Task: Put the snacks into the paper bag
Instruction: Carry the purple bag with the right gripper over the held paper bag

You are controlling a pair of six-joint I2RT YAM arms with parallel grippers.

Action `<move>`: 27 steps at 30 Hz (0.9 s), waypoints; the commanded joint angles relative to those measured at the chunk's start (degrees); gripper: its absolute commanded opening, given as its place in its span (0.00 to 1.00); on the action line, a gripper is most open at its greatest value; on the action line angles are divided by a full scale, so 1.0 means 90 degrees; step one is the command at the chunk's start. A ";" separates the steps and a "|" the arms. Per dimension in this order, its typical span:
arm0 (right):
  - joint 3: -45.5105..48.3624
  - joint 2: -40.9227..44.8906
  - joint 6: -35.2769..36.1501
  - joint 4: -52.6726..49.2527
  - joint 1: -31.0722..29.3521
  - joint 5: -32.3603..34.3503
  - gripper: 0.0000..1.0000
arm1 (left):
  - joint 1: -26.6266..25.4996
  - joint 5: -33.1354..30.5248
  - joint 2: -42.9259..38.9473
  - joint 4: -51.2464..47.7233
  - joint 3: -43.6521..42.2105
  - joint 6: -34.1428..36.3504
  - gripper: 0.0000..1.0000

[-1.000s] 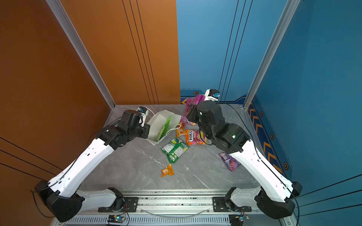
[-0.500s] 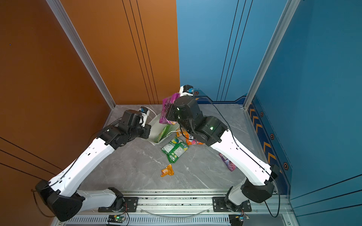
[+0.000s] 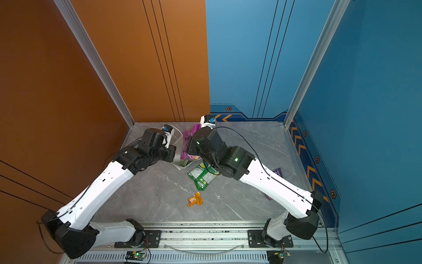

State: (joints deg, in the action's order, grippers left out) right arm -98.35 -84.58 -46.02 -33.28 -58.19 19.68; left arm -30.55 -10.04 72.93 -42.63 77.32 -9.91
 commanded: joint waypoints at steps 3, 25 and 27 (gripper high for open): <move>0.0181 0.0336 -0.0386 0.0928 -0.0060 0.0037 0.00 | 0.0065 -0.0081 0.0010 -0.0107 0.0110 -0.0073 0.00; 0.0234 0.0110 -0.1059 0.1265 -0.0163 0.0015 0.00 | 0.0196 -0.0226 -0.0258 -0.0019 0.0037 -0.0294 0.00; 0.0209 0.0074 -0.1086 0.1290 -0.0223 0.0039 0.00 | 0.0208 -0.0247 -0.0308 0.0017 0.0009 -0.0327 0.00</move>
State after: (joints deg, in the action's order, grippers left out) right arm -95.22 -84.53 -54.50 -28.23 -59.18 19.27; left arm -29.26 -10.72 71.83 -42.63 77.32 -11.64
